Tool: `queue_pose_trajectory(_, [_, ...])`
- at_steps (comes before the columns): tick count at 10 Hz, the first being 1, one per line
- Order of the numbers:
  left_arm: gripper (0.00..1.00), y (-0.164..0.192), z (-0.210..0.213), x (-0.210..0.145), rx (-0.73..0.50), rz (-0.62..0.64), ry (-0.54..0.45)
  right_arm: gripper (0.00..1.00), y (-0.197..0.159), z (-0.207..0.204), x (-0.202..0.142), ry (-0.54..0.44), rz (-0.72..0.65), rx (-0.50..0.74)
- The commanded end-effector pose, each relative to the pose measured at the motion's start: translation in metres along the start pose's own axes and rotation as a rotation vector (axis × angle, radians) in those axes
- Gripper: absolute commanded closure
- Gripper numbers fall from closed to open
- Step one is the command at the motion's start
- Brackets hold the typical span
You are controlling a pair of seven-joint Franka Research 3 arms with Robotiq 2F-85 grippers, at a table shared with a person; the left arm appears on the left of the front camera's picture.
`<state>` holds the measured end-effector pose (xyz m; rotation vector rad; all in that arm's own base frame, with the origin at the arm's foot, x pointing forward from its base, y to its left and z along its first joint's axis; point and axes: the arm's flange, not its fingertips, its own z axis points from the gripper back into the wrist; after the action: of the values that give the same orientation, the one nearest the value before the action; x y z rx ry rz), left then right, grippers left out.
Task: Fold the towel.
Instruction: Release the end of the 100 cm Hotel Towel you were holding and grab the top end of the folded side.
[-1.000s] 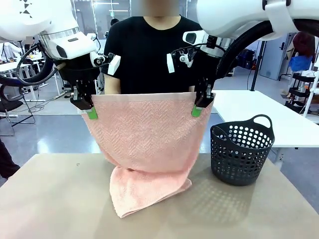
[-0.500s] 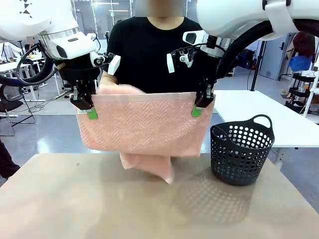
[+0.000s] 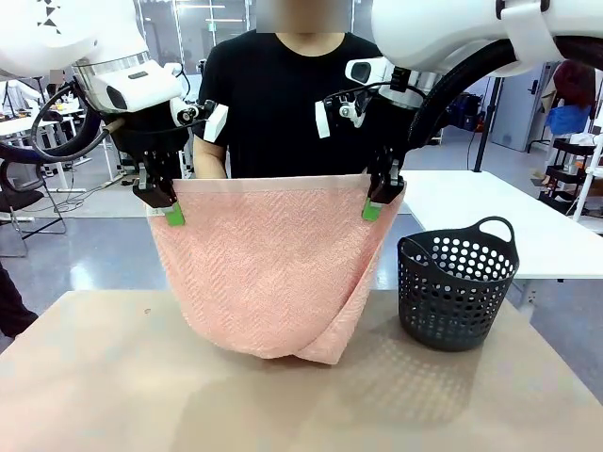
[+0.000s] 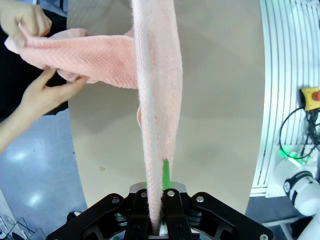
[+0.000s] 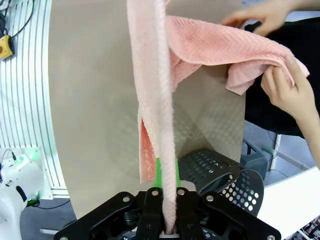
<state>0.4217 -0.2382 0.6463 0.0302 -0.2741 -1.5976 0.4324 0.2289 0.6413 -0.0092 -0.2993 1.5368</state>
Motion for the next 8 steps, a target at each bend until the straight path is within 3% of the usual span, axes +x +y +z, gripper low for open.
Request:
queue_pose_trajectory(1, [1.0,0.0021,0.0016,-0.0015,0.003,-0.012,-0.003,1.0,0.0,-0.0002,-0.0002,0.0,0.005,0.0])
queue_pose_trajectory(8, [1.0,0.0021,0.0016,-0.0015,0.003,-0.012,-0.003,1.0,0.0,-0.0002,-0.0002,0.0,0.005,0.0])
